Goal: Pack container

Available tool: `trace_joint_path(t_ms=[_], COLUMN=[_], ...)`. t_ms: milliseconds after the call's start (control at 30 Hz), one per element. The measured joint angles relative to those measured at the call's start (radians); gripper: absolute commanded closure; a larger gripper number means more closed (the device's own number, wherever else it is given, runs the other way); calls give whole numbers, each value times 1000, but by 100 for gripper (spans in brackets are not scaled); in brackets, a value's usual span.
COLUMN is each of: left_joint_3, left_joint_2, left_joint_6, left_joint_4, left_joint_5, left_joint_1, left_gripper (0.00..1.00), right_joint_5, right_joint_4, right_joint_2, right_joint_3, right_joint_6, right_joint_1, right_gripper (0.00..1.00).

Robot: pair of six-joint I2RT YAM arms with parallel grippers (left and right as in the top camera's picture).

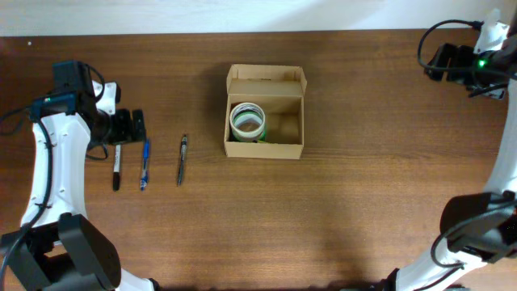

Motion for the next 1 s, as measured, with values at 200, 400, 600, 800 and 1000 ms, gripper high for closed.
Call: trace_joint_path(t_ms=[200, 400, 600, 800, 1000], left_joint_3=[0, 0, 0, 0, 0], left_joint_2=[31, 115, 247, 367, 388], left_joint_6=[60, 98, 113, 123, 122], left_joint_4=[-20, -25, -8, 19, 52], left_joint_5=[-58, -74, -51, -29, -20], left_joint_1=[56, 126, 136, 135, 135], left_gripper=[17, 16, 22, 35, 46], right_joint_5=[0, 0, 0, 0, 0], right_joint_4=[0, 0, 0, 0, 0], right_joint_2=[37, 38, 38, 39, 39], right_joint_3=[-1, -1, -1, -1, -1], right_joint_6=[0, 0, 0, -1, 0], right_joint_1=[0, 0, 0, 0, 0], right_gripper=[1, 1, 1, 1, 1])
